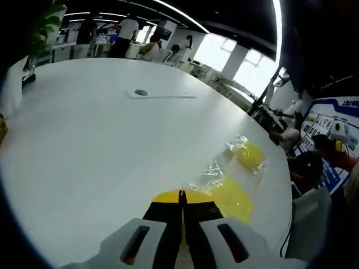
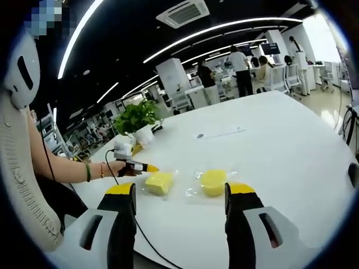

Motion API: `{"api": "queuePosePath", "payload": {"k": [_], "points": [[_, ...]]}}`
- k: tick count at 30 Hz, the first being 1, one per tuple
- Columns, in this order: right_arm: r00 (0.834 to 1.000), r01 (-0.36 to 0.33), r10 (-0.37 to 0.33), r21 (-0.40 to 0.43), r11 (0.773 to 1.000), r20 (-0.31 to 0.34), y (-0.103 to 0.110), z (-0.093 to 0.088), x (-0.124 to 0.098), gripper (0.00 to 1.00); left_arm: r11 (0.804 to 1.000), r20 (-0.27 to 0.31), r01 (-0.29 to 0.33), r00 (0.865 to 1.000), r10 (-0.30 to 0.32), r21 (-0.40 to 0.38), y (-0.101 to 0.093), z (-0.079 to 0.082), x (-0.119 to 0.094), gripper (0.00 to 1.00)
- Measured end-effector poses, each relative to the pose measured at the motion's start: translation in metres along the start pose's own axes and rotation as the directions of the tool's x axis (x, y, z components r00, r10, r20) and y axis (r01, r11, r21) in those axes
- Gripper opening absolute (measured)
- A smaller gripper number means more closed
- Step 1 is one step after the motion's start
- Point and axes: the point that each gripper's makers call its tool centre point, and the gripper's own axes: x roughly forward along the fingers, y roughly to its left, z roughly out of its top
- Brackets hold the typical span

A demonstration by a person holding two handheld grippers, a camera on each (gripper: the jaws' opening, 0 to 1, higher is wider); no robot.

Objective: Compare the silicone blocks by pressing each to a similar depth, holding the contact briefly, and releasing to observe deformation and rebound differences across the visible hardness samples.

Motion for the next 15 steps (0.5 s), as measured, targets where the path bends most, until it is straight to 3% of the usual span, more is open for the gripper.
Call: {"api": "queuePosePath", "payload": {"k": [6, 10, 15], "points": [[1.0, -0.001, 0.001, -0.005, 1.0, -0.001, -0.0007, 0.001, 0.0013, 0.63, 0.994, 0.071, 0.014, 0.997, -0.006, -0.105, 0.0019, 0.0005, -0.0006, 0.0], [1.0, -0.01, 0.01, -0.008, 1.0, -0.007, 0.0003, 0.0003, 0.0011, 0.66, 0.994, 0.102, 0.022, 0.995, -0.011, -0.106, 0.0013, 0.0006, -0.0029, 0.0], [1.0, -0.016, 0.016, -0.014, 1.0, -0.006, -0.0016, 0.0011, -0.0005, 0.67, 0.997, 0.113, -0.024, 0.993, 0.033, -0.079, 0.0032, 0.0009, -0.0065, 0.06]]}}
